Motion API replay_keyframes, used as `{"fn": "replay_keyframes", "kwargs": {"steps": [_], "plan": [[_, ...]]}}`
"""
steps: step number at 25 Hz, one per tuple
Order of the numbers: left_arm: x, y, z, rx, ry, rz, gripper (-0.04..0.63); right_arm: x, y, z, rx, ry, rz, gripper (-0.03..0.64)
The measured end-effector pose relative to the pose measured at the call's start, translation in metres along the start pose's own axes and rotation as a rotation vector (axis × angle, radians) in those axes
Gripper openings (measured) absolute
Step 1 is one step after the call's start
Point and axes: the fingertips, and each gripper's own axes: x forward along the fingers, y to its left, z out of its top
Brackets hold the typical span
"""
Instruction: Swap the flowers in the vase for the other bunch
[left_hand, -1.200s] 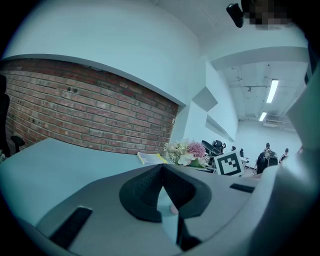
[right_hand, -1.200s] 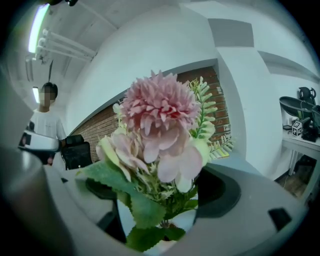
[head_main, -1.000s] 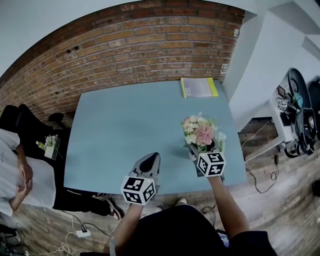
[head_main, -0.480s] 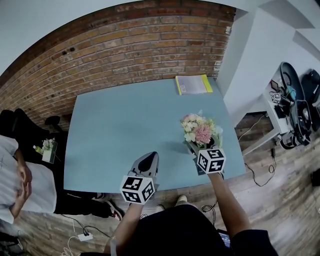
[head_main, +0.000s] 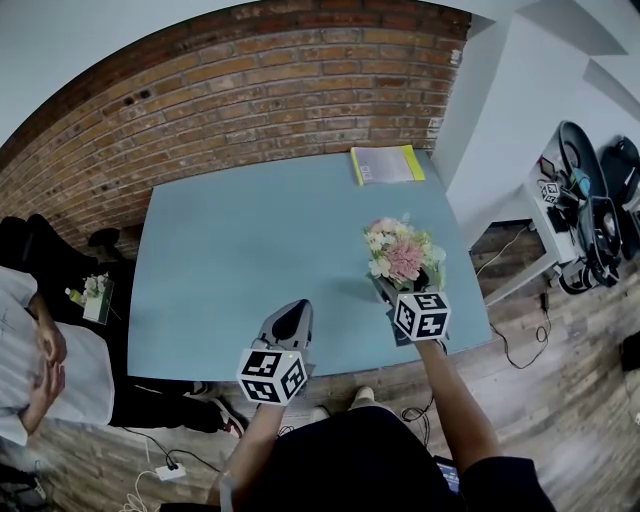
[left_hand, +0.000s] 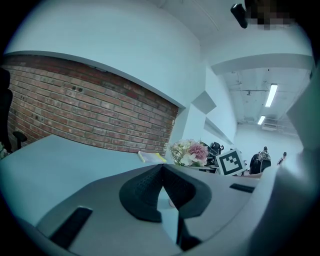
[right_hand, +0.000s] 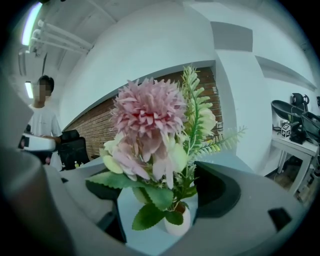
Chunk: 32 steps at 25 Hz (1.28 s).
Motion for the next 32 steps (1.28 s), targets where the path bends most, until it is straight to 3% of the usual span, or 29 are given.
{"fn": "replay_keyframes", "kwargs": {"steps": [32], "plan": [[-0.027,0.004,0.003,0.003,-0.016,-0.023,0.006,-0.032,0.017,-0.01,0.012,-0.003,-0.032,0.399]]}}
